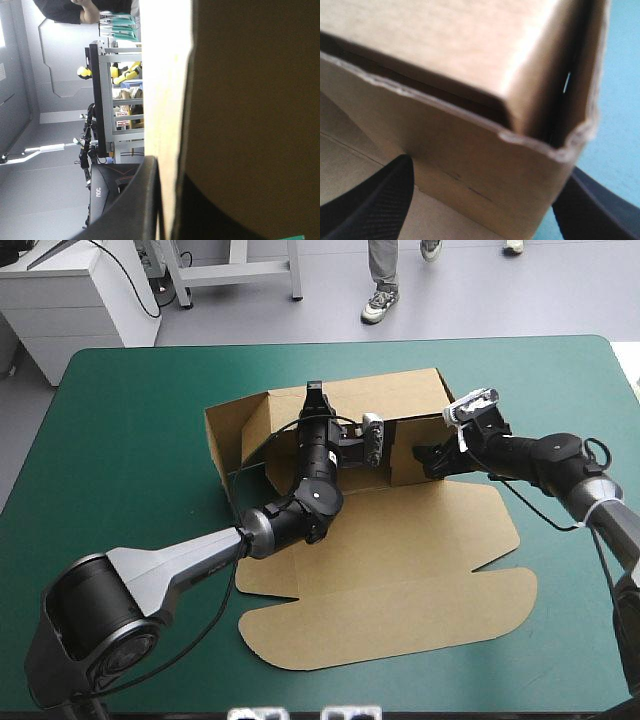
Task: Fold the box
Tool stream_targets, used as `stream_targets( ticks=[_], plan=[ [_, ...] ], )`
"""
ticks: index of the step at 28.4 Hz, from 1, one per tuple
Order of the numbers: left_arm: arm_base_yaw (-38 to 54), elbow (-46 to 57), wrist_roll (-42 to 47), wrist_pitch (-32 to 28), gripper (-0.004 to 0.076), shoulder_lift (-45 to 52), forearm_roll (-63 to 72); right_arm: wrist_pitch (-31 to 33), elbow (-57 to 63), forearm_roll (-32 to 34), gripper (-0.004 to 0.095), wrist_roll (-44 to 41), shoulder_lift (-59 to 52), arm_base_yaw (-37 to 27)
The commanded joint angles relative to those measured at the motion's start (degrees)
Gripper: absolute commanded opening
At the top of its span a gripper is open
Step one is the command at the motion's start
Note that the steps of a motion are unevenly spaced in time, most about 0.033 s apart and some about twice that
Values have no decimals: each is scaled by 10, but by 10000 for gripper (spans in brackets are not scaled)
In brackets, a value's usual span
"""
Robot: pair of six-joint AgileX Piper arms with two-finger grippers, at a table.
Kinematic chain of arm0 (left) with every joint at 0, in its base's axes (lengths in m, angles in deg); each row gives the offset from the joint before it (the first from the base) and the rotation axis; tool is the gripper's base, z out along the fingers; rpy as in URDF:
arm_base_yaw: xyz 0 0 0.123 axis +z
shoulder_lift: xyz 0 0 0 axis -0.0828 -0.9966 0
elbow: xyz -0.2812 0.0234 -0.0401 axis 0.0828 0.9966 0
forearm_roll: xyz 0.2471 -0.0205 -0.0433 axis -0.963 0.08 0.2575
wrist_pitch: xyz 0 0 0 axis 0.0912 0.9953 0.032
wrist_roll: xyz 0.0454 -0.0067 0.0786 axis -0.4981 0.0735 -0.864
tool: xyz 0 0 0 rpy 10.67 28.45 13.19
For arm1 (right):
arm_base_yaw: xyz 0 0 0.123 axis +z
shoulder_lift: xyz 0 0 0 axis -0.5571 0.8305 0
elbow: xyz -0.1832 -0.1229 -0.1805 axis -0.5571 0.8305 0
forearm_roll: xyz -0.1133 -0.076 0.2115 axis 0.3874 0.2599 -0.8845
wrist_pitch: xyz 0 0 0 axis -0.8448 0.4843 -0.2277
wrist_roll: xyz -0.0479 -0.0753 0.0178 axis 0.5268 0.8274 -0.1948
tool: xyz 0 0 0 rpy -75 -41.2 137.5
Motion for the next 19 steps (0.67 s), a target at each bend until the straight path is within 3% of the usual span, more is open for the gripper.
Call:
stream_targets(
  ticks=[1,4,7,14,19],
  plan=[
    [-3,-11,5,-19,-8,24,-11,-66,-7,-55,651,40,-21,42],
    [-3,-11,5,-19,-8,24,-11,-150,-2,-56,612,40,-21,76],
    [-3,-11,5,-15,-8,24,-11,-180,-1,-56,515,34,-21,95],
    [-3,-11,5,-14,-8,24,-13,-176,-1,-70,-13,29,-21,95],
    [-3,-11,5,-13,-8,24,-16,-150,-1,-69,-20,29,-21,95]
  ],
)
